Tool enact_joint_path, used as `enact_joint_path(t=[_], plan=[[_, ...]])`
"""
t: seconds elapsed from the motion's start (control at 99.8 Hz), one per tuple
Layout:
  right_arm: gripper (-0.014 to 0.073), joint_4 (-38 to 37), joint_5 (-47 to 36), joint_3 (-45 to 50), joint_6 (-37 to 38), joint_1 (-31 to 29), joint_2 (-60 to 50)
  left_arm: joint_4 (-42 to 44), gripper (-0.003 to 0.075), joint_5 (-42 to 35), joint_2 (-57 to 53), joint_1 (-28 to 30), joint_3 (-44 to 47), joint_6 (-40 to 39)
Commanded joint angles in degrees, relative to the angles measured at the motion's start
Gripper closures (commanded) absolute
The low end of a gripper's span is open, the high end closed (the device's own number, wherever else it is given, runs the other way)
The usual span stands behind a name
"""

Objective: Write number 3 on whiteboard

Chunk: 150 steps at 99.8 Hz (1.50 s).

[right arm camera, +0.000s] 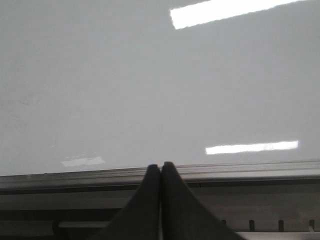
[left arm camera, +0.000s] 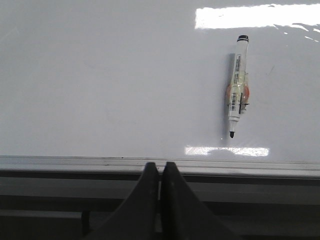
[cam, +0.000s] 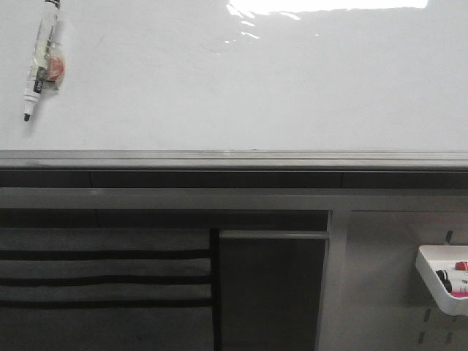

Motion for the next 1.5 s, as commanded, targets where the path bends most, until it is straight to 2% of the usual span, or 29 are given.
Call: enact_joint_path(t=[0.0,0.761,0.981,1.342,1.492], plan=[[0.0668,-0.2,-4.6,1.2,-0.1,-0.2,-1.3,0.0,0.0738,-4.3,-1.7,0.1,0.1,-0.4],[0.0668,-0.2,-4.6,1.2,-0.1,-0.2,-1.3,0.0,0.0738,-4.3,-1.7,0.1,0.1,-0.4],[0.0668,-6.3,-3.9,1.2,-0.6,-0.2,-1.3,0.0,0.0738,-4.3,-1.7,0.1,0.1,-0.4],[0.0668,-6.3,-4.6,1.2,-0.6,-0.2,-1.3,0.0,0.0738,-5.2,-1.7,0.1,0.1,-0.4],[0.0668,-6.0,-3.3,-1.2,-0.6,-0.2,-1.2,-0.5,0.0738,-4.5,-1.7,0.1,-3.6,-0.4]])
